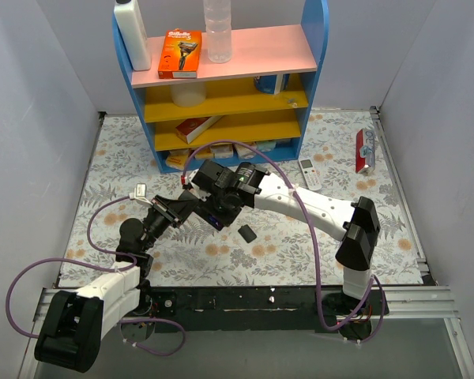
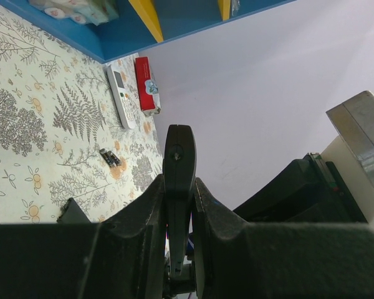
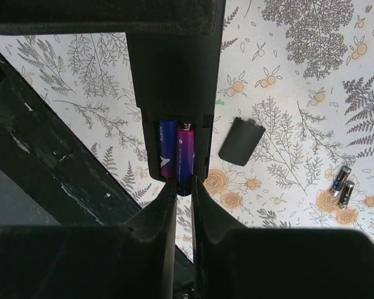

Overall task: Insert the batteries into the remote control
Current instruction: Load the battery into the remote control.

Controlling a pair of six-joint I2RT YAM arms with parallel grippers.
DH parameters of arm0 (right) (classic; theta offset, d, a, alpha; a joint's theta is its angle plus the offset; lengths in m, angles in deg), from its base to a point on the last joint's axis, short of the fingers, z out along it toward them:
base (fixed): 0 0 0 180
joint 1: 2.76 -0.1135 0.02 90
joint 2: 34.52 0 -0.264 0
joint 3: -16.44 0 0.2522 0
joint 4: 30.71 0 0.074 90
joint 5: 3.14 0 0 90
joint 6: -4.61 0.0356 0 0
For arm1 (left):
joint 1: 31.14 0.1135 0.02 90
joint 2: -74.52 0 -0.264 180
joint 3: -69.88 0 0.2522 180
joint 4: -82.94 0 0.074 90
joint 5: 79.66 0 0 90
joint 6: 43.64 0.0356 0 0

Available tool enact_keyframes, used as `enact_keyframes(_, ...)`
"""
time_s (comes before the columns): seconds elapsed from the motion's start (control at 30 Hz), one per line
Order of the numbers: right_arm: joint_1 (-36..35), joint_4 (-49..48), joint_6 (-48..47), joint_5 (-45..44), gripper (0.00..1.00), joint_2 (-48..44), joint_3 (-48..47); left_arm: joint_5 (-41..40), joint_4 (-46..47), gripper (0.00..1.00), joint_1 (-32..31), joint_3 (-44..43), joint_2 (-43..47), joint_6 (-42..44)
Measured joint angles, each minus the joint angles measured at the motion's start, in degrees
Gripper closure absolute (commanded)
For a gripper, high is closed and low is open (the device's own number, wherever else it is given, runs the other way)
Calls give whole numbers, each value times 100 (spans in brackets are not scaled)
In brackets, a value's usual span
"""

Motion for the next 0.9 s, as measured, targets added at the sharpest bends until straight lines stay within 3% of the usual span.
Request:
enact_keyframes(0.83, -11, 153, -24, 11, 57, 63, -343, -24, 254, 100, -7, 0, 42, -52)
enact_keyframes(0.9, -15, 155, -37, 11, 50, 63, -372, -24, 256, 100, -7, 0, 42, -61)
